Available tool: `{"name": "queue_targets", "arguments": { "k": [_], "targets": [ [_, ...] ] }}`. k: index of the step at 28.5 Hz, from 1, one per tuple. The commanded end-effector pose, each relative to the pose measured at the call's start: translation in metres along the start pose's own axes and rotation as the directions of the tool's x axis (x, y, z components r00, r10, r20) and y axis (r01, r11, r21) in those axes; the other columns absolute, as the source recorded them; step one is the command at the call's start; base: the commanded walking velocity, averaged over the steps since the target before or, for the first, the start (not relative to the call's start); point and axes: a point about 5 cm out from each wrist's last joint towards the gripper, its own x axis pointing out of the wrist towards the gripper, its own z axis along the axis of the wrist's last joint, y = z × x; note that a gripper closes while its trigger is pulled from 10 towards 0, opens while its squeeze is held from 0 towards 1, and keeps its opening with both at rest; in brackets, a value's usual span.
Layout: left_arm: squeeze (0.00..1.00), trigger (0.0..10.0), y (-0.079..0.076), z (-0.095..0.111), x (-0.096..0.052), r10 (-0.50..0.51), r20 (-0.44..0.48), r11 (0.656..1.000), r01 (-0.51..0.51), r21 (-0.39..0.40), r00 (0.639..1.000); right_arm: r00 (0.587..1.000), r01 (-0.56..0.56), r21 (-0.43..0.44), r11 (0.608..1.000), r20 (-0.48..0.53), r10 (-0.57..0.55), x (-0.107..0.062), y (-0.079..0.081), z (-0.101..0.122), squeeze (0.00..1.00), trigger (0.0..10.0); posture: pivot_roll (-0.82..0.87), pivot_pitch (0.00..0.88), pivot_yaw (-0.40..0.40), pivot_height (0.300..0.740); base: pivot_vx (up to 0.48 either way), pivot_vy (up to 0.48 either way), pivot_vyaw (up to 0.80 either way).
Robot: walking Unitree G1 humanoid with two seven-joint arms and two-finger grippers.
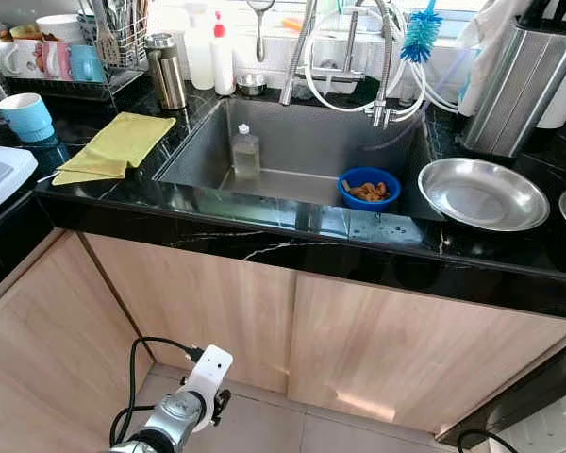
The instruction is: Kitchen organization
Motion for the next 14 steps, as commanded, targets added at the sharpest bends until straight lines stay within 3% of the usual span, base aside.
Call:
{"name": "queue_targets", "arguments": {
  "k": [1, 14],
  "targets": [
    [0.0, 10.0, 0.0021, -0.0068, -0.0013, 0.008, -0.023, 1.0, -0.008, -0.015, 1.0, 1.0, -0.008, -0.003, 1.0, 0.0, 0.008, 0.0003, 0.003, 0.0002, 0.0, 10.0, 0.02, 0.0, -0.049, 0.74, 0.0, 0.0, 0.0],
    [0.0, 10.0, 0.006, -0.0131, -0.0032, 0.014, -0.037, 1.0, -0.014, -0.009, 0.999, 1.0, -0.012, -0.011, 1.0, -0.006, 0.012, 0.0014, 0.0069, 0.0015, 0.0, 10.0, 0.02, 0.0, -0.046, 0.74, 0.0, 0.0, 0.0]
  ]
}}
